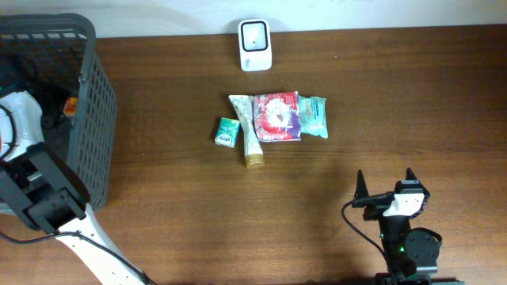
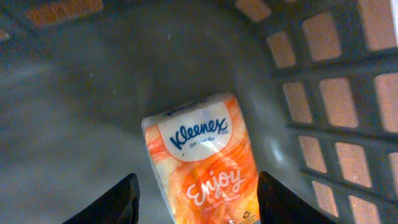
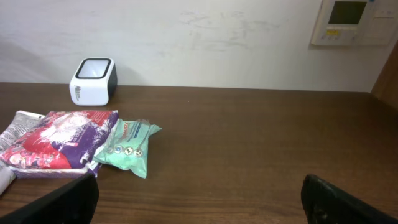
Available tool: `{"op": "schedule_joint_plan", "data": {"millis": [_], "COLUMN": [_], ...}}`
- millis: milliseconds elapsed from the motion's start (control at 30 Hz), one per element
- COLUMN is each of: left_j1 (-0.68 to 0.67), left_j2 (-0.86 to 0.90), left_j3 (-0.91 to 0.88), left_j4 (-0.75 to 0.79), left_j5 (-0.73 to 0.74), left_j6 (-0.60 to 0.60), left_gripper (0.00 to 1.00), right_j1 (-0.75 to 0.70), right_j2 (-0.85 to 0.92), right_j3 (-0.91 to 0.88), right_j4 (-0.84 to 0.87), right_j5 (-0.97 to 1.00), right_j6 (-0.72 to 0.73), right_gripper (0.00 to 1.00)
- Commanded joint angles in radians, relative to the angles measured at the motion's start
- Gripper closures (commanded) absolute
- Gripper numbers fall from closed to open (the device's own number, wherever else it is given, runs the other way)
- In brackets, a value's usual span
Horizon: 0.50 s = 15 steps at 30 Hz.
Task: Scan the item barcode
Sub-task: 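Reach into the basket and grasp the orange Kleenex pack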
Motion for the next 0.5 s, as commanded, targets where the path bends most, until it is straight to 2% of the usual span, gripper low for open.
{"op": "schedule_joint_plan", "data": {"millis": [0,67,133,167,233,267,367,467], "left_j1": [-0.005,-0.005,-0.004,-0.001,0.007,0.011,0.048,0.089], "left_j2": [0.050,0.072,0.078,0.078,0.078,0.078,0.074,0.021], "left_j3": [-0.020,-0.019,-0.019,-0.019,-0.019,-0.018,0.037,0.175], "left_j4": [-0.013,-0.026,-0.037,-0.038,-0.043,-0.047,-0.150,-0.326], "left_j5": [0.010,0.011,0.010,0.010,0.010,0.011,0.011,0.011], "left_j6": [-0.012,-0.009,-0.009,-0.008,-0.008,0.000,-0.001,-0.001], "left_gripper": [0.45,0.58,0.85,0.93,1.00,1.00,1.00,1.00], "right_j1": [-0.007,-0.007,-0.007,-0.007,-0.007,-0.007,-0.007,-0.007], "right_j2": [-0.006,-0.006,-0.006,-0.006,-0.006,-0.006,-0.006,-0.006], "right_j3": [-0.008,-0.008,-0.008,-0.008,-0.008,-0.008,-0.008,-0.008], "right_j4": [-0.003,-0.003,-0.003,-0.003,-0.003,-0.003,-0.003,-0.003], "right_j5": [0.009,0.009,0.009,0.009,0.009,0.009,0.009,0.009], "right_j6": [0.005,0.005,0.005,0.005,0.005,0.005,0.005,0.005], "right_gripper": [0.01,0.01,0.01,0.01,0.01,0.01,0.01,0.01]}}
